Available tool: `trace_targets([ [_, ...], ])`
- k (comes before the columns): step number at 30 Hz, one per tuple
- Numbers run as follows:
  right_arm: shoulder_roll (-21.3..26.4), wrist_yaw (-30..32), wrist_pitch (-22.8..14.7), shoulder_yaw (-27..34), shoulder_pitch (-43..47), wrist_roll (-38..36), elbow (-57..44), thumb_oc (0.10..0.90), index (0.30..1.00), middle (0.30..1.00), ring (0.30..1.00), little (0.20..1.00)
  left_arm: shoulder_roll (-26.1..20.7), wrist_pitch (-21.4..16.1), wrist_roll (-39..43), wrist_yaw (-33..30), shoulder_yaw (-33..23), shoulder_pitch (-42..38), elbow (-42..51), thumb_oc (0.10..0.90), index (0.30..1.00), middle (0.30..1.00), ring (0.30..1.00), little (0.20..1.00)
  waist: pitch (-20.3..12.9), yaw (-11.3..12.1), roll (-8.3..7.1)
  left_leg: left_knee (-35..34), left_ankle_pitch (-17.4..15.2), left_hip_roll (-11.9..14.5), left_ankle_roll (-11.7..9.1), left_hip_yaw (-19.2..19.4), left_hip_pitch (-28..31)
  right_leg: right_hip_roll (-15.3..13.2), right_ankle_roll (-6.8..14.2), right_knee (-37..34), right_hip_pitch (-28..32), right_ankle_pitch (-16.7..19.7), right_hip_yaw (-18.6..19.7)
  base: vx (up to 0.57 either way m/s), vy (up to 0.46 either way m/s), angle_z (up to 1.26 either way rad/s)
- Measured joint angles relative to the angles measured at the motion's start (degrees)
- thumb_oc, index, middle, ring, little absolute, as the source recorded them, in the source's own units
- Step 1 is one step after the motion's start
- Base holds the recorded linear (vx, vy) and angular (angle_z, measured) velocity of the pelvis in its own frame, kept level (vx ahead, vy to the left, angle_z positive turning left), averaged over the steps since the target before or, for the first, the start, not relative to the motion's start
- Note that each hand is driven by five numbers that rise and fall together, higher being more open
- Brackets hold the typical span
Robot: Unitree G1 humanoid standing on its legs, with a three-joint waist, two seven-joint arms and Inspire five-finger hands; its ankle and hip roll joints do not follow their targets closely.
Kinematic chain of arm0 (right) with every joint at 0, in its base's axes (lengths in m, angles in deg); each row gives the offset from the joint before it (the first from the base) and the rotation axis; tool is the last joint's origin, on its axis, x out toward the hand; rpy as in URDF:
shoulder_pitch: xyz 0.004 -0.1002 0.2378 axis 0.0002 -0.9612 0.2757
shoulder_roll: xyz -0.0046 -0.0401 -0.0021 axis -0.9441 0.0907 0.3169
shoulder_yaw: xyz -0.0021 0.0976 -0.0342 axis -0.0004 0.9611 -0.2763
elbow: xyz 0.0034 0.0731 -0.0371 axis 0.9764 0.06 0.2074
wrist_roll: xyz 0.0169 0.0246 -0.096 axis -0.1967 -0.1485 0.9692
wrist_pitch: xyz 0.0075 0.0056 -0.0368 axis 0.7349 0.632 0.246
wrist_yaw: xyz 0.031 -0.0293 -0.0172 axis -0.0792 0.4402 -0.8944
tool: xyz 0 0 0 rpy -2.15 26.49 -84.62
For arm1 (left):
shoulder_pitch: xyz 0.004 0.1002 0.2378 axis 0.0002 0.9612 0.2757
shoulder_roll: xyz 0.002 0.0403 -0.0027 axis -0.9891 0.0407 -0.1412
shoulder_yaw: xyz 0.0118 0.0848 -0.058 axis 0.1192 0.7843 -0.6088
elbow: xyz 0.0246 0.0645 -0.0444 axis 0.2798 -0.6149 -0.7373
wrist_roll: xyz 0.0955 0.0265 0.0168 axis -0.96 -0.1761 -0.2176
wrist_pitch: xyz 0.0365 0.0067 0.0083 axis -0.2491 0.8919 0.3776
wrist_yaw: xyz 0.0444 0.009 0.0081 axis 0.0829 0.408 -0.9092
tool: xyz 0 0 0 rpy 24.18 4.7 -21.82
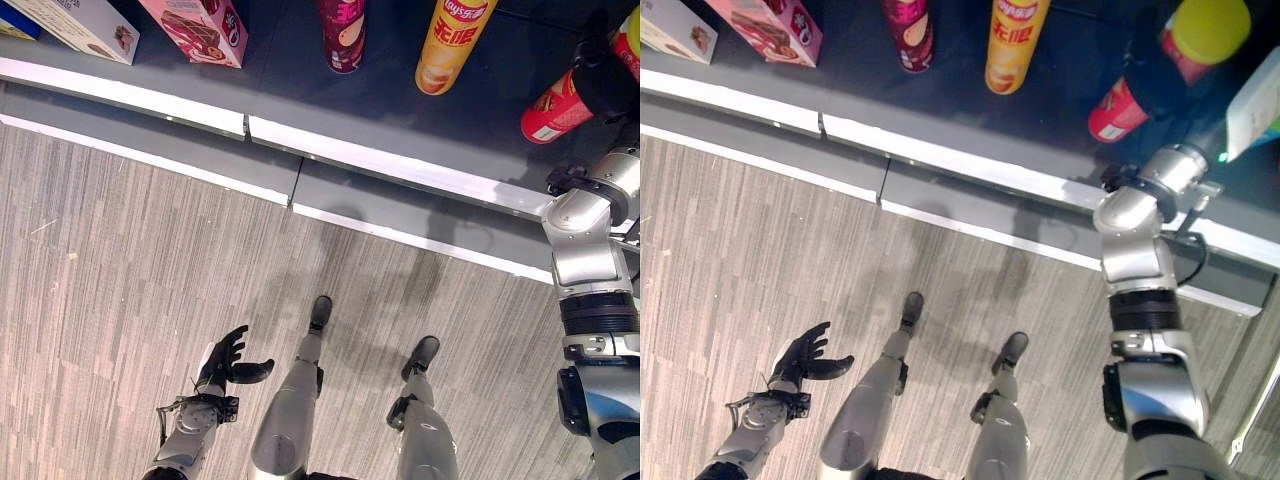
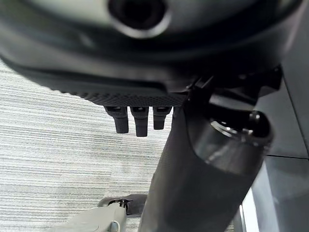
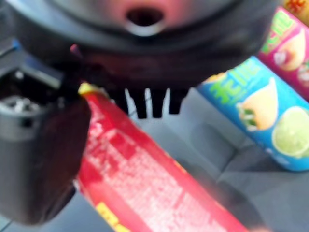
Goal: Put the goods on the table back onto the shelves and tidy them up.
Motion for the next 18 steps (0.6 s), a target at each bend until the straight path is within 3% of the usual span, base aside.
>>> trace_targets([
  [12, -0.6, -0.4, 0.0, 1.7, -3.6, 0.0, -8.4, 0.8, 0.9, 0.9, 0.9, 0.9, 0.2, 0.2, 0.0, 0.0, 0.0, -0.5, -0.3, 0.8, 0.9, 0.9, 0.9, 0.9, 0.0, -0.2, 0.05, -0.2, 0.0, 0.2, 0.0, 0.4, 3.2, 0.1, 0.0, 0.0, 3.0, 0.0, 0.3, 0.0, 0.0, -0.01],
  [18, -3.2, -2.1, -0.4, 2.4, -7.7, 0.0, -10.8, 0.8, 0.9, 0.9, 0.9, 0.9, 0.9, 1.3, -0.1, 0.2, -0.3, -0.6, -1.5, 0.8, 0.9, 0.9, 0.9, 0.9, -0.2, -1.7, -0.16, -0.3, 0.0, 0.3, 0.0, 0.1, 5.4, 0.2, 0.0, 0.0, 5.5, 0.0, -0.2, 0.0, 0.009, 0.03],
])
